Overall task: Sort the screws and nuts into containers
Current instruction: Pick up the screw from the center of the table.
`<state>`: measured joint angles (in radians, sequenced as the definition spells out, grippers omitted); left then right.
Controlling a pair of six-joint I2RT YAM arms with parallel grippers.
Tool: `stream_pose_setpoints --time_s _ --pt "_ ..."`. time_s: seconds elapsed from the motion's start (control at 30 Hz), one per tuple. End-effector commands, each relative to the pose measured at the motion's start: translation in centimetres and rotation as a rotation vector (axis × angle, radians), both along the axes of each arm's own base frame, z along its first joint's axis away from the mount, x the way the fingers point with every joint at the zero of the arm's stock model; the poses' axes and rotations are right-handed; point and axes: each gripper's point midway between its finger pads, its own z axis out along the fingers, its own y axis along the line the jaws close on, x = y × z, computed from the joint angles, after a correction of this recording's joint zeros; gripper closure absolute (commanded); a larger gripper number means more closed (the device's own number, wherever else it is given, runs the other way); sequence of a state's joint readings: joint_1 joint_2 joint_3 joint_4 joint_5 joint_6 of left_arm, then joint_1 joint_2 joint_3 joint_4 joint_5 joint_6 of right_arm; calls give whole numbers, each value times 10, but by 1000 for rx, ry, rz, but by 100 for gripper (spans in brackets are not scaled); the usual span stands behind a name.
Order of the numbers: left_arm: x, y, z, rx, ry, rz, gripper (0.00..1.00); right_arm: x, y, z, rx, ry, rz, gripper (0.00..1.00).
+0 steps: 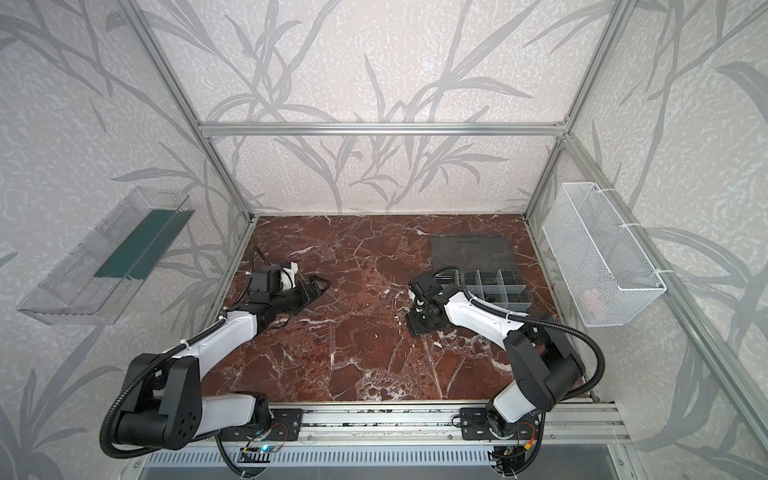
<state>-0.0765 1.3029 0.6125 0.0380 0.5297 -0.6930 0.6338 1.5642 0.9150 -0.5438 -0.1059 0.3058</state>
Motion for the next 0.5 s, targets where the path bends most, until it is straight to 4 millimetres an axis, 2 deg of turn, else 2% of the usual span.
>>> stream_pose_setpoints --time_s 0.0,0.23,0.47 --pt "1 1 4 -7 -12 4 1 2 -3 -8 -49 -7 -6 34" --pt "1 1 3 -4 -11 6 1 1 -2 -20 -89 14 12 36" --pt "0 2 2 0 -5 7 1 1 4 -27 -83 32 29 45"
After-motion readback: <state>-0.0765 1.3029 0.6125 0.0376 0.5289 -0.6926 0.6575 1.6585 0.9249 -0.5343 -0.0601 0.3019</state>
